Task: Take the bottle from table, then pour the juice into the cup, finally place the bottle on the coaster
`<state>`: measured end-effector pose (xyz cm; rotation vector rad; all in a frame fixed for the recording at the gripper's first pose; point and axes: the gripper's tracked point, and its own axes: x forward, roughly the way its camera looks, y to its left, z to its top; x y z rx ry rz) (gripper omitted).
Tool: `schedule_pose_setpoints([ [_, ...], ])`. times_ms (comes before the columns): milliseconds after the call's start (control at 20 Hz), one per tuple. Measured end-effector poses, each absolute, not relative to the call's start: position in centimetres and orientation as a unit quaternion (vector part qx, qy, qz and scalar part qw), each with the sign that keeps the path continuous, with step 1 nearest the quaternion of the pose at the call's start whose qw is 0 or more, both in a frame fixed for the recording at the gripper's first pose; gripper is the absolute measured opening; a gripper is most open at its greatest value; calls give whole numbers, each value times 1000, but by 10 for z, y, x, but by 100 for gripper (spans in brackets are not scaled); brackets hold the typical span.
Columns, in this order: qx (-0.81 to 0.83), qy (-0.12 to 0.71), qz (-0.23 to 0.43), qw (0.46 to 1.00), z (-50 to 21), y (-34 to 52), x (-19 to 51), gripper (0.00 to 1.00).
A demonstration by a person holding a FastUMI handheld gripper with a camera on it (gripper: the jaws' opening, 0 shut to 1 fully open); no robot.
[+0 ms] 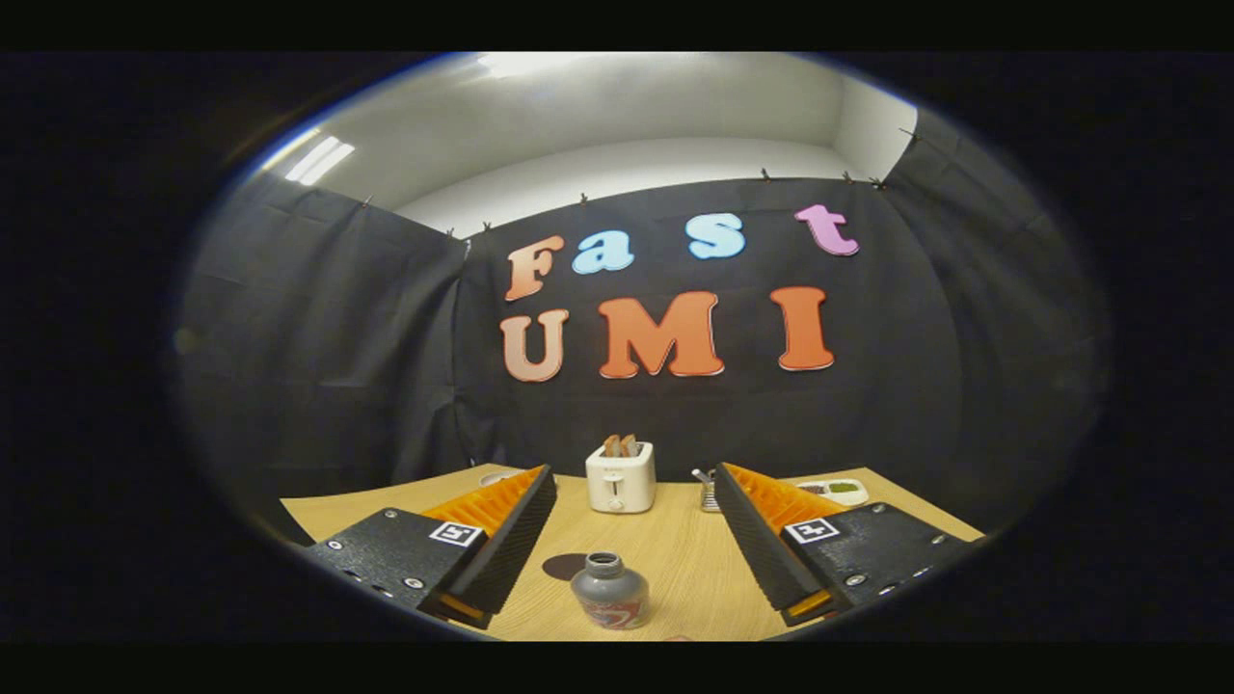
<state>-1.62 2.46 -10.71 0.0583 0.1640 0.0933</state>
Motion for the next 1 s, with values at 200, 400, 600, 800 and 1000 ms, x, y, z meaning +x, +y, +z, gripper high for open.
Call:
schedule_pose_setpoints([
  [200, 37, 101, 60, 992, -134, 37, -19, 98],
  [400, 31, 129, 69, 989, -168, 45, -23, 98],
  [600, 28, 147, 71, 986, -193, 50, -27, 98],
  [800, 40, 175, 80, 980, -227, 58, -27, 98],
  [1000, 28, 191, 70, 979, -249, 56, -28, 98],
])
